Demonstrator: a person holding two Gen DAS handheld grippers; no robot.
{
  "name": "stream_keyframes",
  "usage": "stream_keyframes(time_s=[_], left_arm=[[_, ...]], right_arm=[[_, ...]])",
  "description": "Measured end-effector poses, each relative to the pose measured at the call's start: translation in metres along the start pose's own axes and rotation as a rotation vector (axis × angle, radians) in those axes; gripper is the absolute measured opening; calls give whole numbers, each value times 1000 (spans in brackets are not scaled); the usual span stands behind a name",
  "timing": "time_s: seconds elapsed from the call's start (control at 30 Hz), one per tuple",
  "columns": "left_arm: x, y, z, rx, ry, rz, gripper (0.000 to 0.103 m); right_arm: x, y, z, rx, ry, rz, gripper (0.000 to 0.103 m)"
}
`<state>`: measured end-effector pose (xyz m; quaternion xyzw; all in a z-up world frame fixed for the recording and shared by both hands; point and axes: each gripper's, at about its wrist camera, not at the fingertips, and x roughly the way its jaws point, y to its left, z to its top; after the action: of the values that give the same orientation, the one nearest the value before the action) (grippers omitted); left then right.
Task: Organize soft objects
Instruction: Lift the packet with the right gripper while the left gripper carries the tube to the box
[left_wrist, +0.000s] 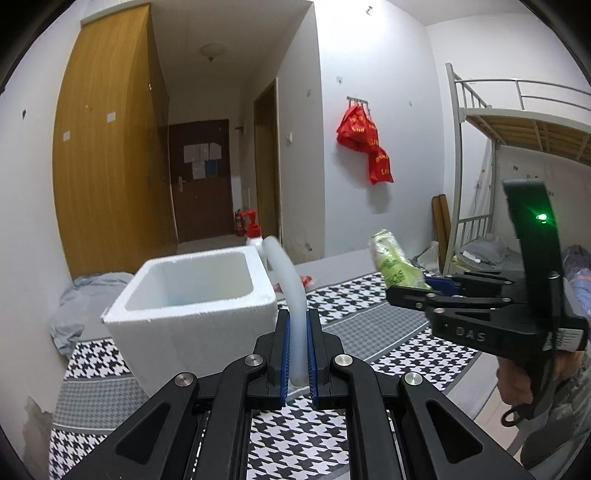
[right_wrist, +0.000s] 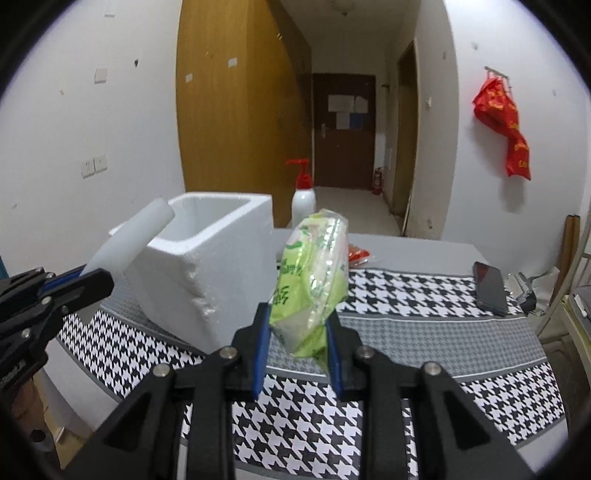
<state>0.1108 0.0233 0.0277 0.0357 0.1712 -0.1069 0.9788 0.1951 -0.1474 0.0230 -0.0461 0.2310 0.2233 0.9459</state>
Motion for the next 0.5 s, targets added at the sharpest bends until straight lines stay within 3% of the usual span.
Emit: stream_keyframes(time_s=[0.5], left_arm=[[-15, 11, 12, 12, -70, 67, 9]], right_arm=[[-27, 11, 6, 1, -102, 13, 32]])
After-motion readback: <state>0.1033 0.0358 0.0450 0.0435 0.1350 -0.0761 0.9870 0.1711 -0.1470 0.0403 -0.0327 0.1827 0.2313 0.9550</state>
